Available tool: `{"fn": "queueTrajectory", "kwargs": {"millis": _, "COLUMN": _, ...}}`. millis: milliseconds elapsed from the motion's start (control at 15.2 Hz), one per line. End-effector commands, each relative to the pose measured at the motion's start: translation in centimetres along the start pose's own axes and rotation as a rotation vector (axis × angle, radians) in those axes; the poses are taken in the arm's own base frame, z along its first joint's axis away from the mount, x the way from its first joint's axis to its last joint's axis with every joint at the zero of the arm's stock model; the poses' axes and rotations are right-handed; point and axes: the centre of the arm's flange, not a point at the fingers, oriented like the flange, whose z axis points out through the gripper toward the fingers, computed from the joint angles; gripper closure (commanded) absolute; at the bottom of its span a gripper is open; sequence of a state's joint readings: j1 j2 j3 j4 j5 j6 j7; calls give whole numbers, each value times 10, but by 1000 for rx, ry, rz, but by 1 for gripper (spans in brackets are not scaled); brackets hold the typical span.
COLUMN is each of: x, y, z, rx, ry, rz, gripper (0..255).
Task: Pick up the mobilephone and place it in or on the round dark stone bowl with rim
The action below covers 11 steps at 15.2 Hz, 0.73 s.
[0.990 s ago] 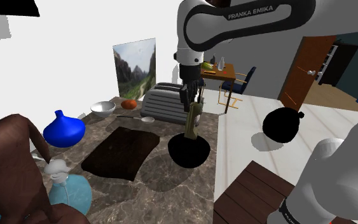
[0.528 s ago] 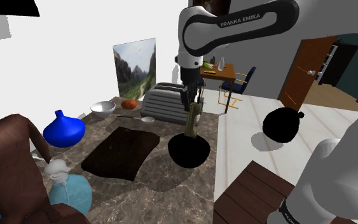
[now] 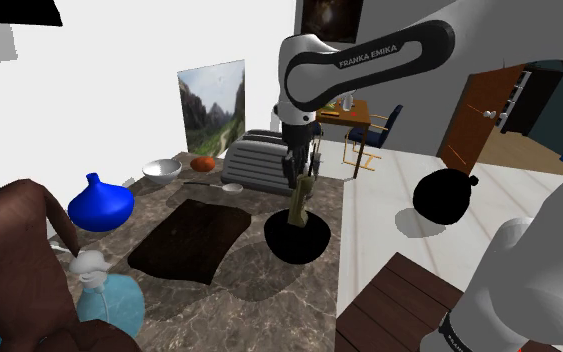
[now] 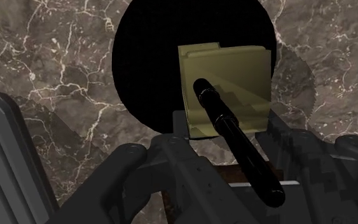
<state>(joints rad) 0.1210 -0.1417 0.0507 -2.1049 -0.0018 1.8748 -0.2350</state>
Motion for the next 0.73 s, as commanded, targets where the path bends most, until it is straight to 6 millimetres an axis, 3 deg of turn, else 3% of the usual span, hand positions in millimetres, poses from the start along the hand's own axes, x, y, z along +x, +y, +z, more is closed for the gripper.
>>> {"fn": "queueTrajectory", "kwargs": {"millis": 0, "x": 0, "y": -1, "z": 12, "rx": 0, "ry": 1, "rz": 0, "gripper": 255}}
{"fn": "queueTrajectory", "kwargs": {"millis": 198, "x": 2, "y": 0, "z": 26, "rx": 0, "ry": 1, "rz": 0, "gripper": 255}}
{"fn": "queueTrajectory", "kwargs": {"millis": 660, "x": 2, "y": 0, "z": 26, "rx": 0, "ry": 1, "rz": 0, "gripper": 255}}
